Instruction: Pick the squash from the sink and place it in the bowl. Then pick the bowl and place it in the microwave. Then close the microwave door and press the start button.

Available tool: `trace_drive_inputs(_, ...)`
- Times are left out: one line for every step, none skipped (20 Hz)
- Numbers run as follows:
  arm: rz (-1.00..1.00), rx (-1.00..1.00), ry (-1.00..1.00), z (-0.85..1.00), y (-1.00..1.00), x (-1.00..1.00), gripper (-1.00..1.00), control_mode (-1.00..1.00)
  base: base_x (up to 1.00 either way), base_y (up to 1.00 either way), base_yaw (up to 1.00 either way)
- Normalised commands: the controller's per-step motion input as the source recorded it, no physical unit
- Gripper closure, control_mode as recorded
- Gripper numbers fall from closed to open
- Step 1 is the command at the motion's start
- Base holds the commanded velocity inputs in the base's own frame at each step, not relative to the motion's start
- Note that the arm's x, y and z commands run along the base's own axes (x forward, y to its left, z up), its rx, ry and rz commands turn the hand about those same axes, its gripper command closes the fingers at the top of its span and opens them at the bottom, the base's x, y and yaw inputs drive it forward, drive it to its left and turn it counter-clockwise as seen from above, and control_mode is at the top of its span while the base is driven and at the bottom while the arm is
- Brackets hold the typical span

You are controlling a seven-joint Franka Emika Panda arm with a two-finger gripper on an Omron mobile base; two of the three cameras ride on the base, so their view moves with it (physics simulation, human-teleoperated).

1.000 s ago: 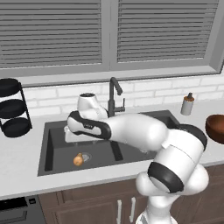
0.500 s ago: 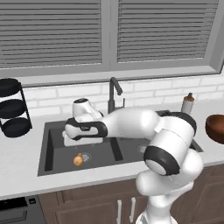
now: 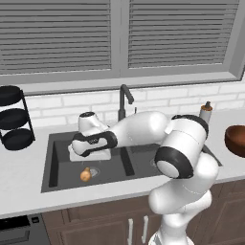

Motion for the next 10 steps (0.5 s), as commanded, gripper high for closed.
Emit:
trace_drive_inputs(-0.06, 0.00, -0.01, -0.18, 0.00, 0.26, -1.00, -1.00, 0.00, 0.00, 0.00)
trace_drive_inputs(-0.05, 0.00, -0.04, -0.17, 0.00, 0.28, -1.00, -1.00, 0.00, 0.00, 0.00)
trace_drive_inputs(-0.02, 0.00, -0.01, -0.17, 0.00, 0.34, -1.00, -1.00, 0.00, 0.00, 0.00)
trace_drive_inputs(-0.02, 0.00, 0.00, -0.18, 0.00, 0.33, -1.00, -1.00, 0.00, 0.00, 0.00)
trace_drive_inputs(-0.02, 0.00, 0.00, -0.17, 0.00, 0.31, -1.00, -1.00, 0.00, 0.00, 0.00)
trace_drive_inputs(-0.02, 0.00, 0.00, -0.16, 0.00, 0.29, -1.00, -1.00, 0.00, 0.00, 0.00)
trace_drive_inputs(-0.01, 0.00, 0.00, -0.17, 0.00, 0.31, -1.00, -1.00, 0.00, 0.00, 0.00)
trace_drive_inputs(0.00, 0.00, 0.00, -0.19, 0.00, 0.32, -1.00, -1.00, 0.00, 0.00, 0.00)
trace_drive_inputs(0.00, 0.00, 0.00, -0.19, 0.00, 0.32, -1.00, -1.00, 0.00, 0.00, 0.00)
trace_drive_inputs(0.00, 0.00, 0.00, -0.21, 0.00, 0.33, -1.00, -1.00, 0.00, 0.00, 0.00)
